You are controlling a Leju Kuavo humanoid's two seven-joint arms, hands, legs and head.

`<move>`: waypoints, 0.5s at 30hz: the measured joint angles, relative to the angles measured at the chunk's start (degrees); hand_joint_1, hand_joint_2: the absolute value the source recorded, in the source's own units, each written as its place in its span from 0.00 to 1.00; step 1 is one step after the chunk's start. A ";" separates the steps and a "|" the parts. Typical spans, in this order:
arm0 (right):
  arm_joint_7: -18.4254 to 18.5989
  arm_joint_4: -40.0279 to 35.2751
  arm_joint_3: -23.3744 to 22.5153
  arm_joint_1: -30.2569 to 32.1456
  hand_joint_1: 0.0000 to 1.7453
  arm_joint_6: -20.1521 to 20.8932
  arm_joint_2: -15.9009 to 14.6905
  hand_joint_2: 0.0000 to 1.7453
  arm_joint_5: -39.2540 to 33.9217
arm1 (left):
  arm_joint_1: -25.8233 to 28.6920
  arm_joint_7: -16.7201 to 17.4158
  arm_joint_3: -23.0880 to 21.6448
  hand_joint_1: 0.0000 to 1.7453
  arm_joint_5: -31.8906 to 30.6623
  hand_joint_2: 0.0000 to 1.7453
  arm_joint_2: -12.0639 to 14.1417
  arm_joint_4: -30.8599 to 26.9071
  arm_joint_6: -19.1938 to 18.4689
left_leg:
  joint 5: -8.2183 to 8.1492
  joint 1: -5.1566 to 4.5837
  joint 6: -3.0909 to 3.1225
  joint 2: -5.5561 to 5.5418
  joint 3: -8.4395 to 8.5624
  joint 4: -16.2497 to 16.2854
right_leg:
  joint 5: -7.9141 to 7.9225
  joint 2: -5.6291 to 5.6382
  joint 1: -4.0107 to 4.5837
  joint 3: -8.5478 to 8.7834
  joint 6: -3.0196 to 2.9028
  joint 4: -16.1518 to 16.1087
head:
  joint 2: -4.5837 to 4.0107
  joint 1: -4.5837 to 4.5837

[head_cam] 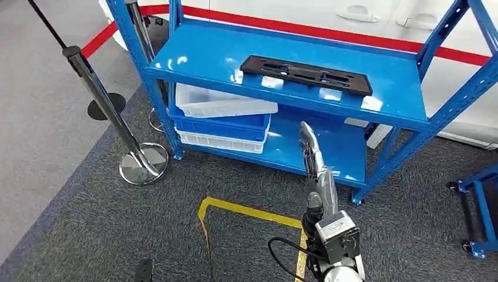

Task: Take the parts from the cabinet and place them on the table.

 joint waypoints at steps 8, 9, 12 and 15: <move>-0.52 0.61 0.09 0.12 0.00 0.46 0.26 0.00 -0.61 | -0.25 0.22 -0.02 0.00 -0.11 0.00 0.11 0.00 -0.50 | -4.12 -0.11 -2.02 -0.28 3.85 0.82 | 9.67 0.09 0.63 3.43 -2.10 -14.26 | 0.00 -0.24; -0.57 0.61 0.09 0.03 0.00 0.46 0.31 0.00 -0.63 | -0.28 0.22 -0.02 0.00 -0.11 0.00 0.15 0.00 -0.52 | -4.45 -0.07 -2.21 -0.28 3.62 1.35 | 9.55 0.20 0.38 4.24 -2.40 -14.49 | 0.00 -0.35; -0.68 0.66 0.09 -0.27 0.00 0.46 0.61 0.00 -0.61 | -0.47 0.22 -0.09 0.00 -0.11 0.00 0.20 0.00 -0.57 | -7.01 0.26 -3.20 0.03 -1.40 11.02 | 8.03 -0.03 0.28 6.22 -3.10 -14.72 | 0.00 -0.48; -0.90 1.09 0.09 -0.20 0.00 0.59 0.63 0.00 -0.68 | -0.21 0.39 -0.18 0.00 -0.15 0.00 0.20 0.00 -0.74 | -7.52 0.45 -3.45 0.08 -7.84 16.72 | 6.50 0.13 0.37 7.90 -3.09 -14.68 | 0.00 -0.51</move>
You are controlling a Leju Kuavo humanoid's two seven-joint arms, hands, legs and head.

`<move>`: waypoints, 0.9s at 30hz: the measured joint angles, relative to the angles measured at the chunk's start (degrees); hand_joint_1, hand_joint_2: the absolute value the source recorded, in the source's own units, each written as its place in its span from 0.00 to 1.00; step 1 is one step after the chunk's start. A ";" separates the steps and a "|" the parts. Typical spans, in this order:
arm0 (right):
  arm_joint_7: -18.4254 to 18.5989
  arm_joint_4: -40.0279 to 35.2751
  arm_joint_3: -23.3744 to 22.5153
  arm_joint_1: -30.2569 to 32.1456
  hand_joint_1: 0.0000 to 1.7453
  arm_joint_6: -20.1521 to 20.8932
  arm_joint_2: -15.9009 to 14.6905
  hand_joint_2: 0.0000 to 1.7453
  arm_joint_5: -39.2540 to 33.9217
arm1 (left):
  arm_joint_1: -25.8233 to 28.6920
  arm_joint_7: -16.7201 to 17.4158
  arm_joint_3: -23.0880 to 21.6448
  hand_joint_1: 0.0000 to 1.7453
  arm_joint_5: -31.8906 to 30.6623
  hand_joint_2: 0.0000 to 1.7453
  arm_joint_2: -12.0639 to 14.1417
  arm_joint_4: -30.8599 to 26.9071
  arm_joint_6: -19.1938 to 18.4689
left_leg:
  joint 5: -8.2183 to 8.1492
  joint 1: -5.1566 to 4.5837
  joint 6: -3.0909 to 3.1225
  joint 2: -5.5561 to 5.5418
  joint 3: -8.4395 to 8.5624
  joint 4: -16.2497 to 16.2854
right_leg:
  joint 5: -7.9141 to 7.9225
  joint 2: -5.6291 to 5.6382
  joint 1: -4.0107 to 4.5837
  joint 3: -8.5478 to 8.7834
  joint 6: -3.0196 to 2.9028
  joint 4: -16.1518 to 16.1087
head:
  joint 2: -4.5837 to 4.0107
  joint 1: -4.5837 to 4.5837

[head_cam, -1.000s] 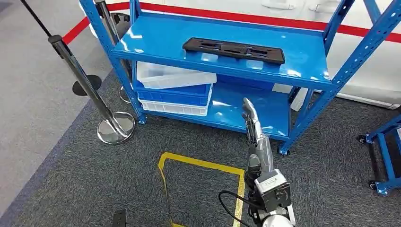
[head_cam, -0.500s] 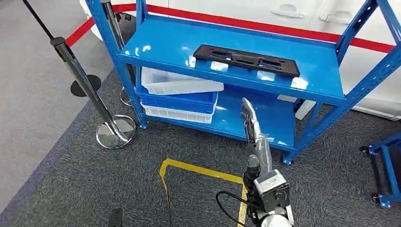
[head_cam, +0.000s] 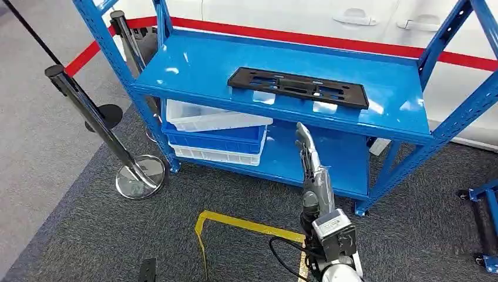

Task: Take the parts from the cabinet and place them on the table.

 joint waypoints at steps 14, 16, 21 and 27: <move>-0.11 0.59 0.09 -0.67 0.00 5.42 0.31 0.00 -1.40 | -0.49 0.98 -1.31 0.00 -1.77 0.00 0.72 0.00 -1.35 | 7.75 -0.51 3.55 0.06 7.19 -16.72 | -8.11 0.03 0.10 -6.22 2.36 15.72 | 0.00 0.20; 0.00 0.74 0.09 -0.75 0.00 6.17 0.31 0.00 -0.76 | -0.40 1.27 -1.44 0.00 -1.88 0.00 0.74 0.00 -1.35 | 6.58 -0.47 3.47 -0.05 8.74 -16.72 | -5.21 0.01 -0.03 -7.68 2.68 13.99 | 0.00 0.22; 0.94 1.27 0.13 -1.07 0.00 5.03 0.46 0.00 1.35 | -0.90 1.92 -1.86 0.00 -2.01 0.00 0.77 0.00 -1.22 | 3.45 -0.47 1.79 -0.33 11.36 -15.93 | 3.90 -0.16 0.47 -5.17 1.68 0.78 | 0.00 0.38; 0.59 1.38 0.13 -1.42 0.00 4.35 1.11 0.00 1.03 | -1.09 2.65 -2.43 0.00 -2.54 0.00 0.83 0.00 -1.16 | -0.59 -0.03 -0.01 0.06 7.95 -8.01 | 3.22 -0.11 0.09 -3.17 -0.17 -0.26 | 0.02 0.11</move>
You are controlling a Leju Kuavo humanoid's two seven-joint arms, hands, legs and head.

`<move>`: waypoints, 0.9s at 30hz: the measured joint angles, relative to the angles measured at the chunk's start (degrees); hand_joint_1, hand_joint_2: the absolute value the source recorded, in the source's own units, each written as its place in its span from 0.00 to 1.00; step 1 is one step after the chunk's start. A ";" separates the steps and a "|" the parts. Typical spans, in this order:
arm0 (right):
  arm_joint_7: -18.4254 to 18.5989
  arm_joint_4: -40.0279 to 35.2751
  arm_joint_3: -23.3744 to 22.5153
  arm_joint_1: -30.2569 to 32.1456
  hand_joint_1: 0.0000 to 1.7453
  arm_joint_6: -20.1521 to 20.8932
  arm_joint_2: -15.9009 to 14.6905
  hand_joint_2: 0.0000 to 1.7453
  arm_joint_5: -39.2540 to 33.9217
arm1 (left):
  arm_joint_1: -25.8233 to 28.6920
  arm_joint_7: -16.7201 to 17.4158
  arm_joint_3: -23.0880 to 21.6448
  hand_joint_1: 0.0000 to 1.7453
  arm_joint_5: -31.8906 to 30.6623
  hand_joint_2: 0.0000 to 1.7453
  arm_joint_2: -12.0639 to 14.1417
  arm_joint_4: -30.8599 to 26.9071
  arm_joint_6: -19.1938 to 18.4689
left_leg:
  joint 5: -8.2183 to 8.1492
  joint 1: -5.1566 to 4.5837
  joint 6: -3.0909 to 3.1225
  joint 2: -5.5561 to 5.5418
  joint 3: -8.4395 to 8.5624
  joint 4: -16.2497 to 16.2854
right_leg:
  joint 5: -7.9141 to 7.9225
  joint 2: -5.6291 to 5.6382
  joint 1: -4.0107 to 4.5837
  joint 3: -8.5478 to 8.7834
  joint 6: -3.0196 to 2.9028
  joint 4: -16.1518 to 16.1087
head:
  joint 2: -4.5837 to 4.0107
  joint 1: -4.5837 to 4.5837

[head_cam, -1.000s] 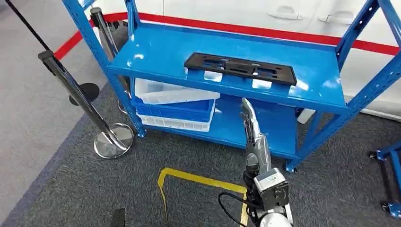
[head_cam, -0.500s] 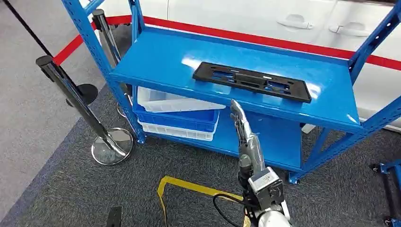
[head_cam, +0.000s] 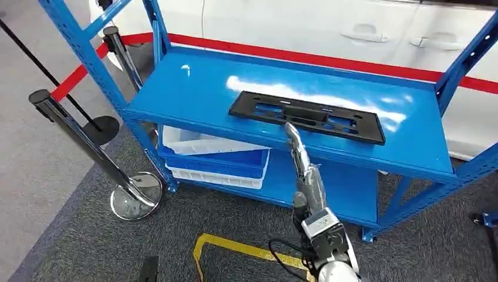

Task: Take the parts from the cabinet and place them on the table.

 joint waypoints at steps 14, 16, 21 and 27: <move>-0.83 0.37 0.02 -0.14 0.00 0.63 0.48 0.00 -1.35 | 0.10 0.57 -0.48 0.00 -0.63 0.00 0.28 -0.02 -0.87 | 9.40 0.09 2.62 0.87 -2.08 -8.27 | -3.80 0.99 0.17 0.42 2.27 2.31 | 0.00 0.26; -0.85 0.46 0.02 -0.08 0.00 0.63 0.48 0.00 -1.38 | 0.00 0.57 -0.52 0.00 -0.63 0.00 0.28 0.00 -0.90 | 9.27 -0.02 2.88 1.56 -2.09 -8.24 | -8.05 0.80 0.06 -3.32 2.53 10.66 | 0.00 0.55; -0.85 0.90 0.02 0.02 0.00 0.63 0.48 0.00 -1.40 | 0.00 0.57 -0.70 0.00 -0.63 0.00 0.28 -0.02 -0.96 | 8.75 -0.15 2.95 3.84 -1.84 -7.89 | -3.43 -0.29 0.01 -1.67 2.73 7.66 | 0.00 0.55; -0.85 1.01 0.02 -0.31 0.00 0.74 0.50 0.00 -1.40 | -0.07 0.61 -0.85 0.00 -0.90 0.00 0.33 -0.02 -1.22 | 7.92 -0.93 1.60 6.99 -1.58 -7.22 | -1.79 -2.88 0.98 1.66 1.18 -0.07 | 0.00 0.42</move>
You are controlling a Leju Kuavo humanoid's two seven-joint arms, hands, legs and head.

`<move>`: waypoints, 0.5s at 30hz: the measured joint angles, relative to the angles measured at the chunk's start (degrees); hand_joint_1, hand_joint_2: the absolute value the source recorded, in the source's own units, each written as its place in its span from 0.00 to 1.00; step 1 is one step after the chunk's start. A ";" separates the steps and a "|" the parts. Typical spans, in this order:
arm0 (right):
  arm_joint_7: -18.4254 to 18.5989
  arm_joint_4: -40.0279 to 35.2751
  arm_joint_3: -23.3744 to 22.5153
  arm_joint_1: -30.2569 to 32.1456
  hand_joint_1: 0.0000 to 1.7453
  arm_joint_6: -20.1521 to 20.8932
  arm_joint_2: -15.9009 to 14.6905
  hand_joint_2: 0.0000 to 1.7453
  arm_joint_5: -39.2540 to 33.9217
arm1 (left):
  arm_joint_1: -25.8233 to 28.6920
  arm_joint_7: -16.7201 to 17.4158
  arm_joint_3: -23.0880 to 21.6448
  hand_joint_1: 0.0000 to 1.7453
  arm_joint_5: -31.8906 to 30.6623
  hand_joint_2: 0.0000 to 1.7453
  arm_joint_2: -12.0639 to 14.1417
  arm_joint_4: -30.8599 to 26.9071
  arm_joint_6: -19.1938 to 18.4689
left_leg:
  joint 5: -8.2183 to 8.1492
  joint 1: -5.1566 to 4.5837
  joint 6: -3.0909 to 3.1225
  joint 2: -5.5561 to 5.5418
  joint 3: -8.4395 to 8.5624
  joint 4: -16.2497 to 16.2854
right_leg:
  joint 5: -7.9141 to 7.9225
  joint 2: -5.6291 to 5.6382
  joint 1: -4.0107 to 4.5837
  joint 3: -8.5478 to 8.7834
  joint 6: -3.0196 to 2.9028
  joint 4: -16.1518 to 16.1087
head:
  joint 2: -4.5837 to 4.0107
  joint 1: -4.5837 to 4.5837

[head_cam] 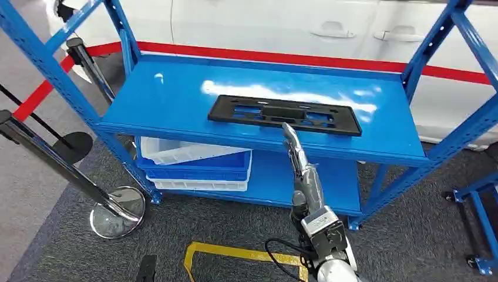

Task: Take the parts from the cabinet and place them on the table.

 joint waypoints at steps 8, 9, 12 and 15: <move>-0.09 1.00 0.02 -1.01 0.00 2.06 0.50 0.00 0.15 | -0.05 -0.15 -0.44 0.00 -0.35 0.00 0.09 0.00 -0.17 | -5.31 1.02 -1.82 -5.89 -7.27 14.56 | 0.43 2.79 -0.82 0.02 -0.99 -0.20 | 0.00 -0.17; -0.09 1.09 0.02 -1.17 0.00 2.47 0.63 0.00 0.17 | -0.12 -0.24 -0.44 0.00 -0.35 0.00 0.15 0.00 -0.18 | -2.49 1.05 -1.67 -5.89 -5.10 9.82 | 0.42 3.06 -0.85 0.11 -0.98 -0.20 | 0.00 -0.13; -0.39 1.53 0.28 -2.86 0.00 4.43 0.98 0.00 0.46 | -0.49 -0.79 -0.44 0.00 -0.43 0.00 0.24 0.00 -0.26 | 0.47 0.77 -1.13 -6.40 -0.49 -0.18 | 0.41 3.69 -0.50 -0.11 -0.27 0.03 | 0.00 -0.13; -0.50 2.47 0.94 -5.28 0.00 6.58 1.55 0.00 1.05 | -0.59 -0.81 -0.44 0.00 -1.01 0.00 0.28 0.00 -0.55 | 0.84 0.53 -0.34 -6.40 -0.92 -0.09 | 0.91 3.77 -0.86 -0.18 0.71 -0.53 | 0.00 -0.11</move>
